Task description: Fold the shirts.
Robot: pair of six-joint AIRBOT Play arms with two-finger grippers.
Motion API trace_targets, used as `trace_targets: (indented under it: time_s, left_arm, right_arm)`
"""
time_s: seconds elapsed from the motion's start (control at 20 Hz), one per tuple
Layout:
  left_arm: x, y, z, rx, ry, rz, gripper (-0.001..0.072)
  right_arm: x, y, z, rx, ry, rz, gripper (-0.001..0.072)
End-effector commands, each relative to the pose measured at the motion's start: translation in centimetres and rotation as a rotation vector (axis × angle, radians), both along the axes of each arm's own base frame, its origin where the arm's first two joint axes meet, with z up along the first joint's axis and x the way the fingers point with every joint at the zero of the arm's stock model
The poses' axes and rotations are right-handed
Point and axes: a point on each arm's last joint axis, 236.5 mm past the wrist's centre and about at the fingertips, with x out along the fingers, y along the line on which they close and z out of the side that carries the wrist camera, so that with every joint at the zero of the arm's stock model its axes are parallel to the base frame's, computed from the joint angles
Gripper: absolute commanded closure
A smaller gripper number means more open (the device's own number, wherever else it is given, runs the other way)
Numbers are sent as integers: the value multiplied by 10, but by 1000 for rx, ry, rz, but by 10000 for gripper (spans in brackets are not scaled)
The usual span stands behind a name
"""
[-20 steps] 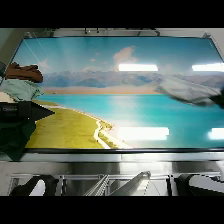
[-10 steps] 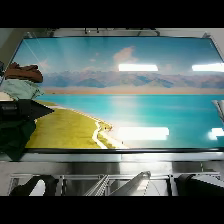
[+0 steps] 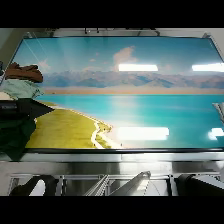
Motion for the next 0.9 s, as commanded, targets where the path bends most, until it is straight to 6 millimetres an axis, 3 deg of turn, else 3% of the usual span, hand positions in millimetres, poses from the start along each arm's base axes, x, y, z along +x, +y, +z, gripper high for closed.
trace_targets:
  time_s: [0.0,0.05,0.15,0.2,0.3,0.4,0.5,0.55,0.65,0.85]
  left_arm:
    - [12,4,8,16,-62,18,691]
    - [16,6,17,31,-105,15,691]
    - [21,8,39,56,-167,13,690]
    - [22,8,49,64,-191,8,690]
    - [19,7,59,74,-209,-11,690]
    - [12,3,52,72,-207,-21,690]
    - [-9,-14,30,72,-209,-78,690]
    - [-22,-24,16,61,-195,-102,690]
    - [-44,-44,-10,39,-177,-130,690]
    - [-75,-74,-39,5,-138,-197,690]
  right_arm:
    - [61,48,58,73,-220,76,405]
    - [98,62,86,35,-353,159,538]
    - [172,119,153,-17,-633,360,695]
    - [198,160,183,-34,-739,478,695]
    - [219,247,214,-73,-831,739,696]
    - [213,329,222,-103,-863,980,696]
    - [186,405,216,-113,-896,1189,697]
    - [173,430,209,-127,-909,1252,697]
    - [154,457,191,-175,-918,1316,698]
    - [143,474,180,-142,-900,1358,696]
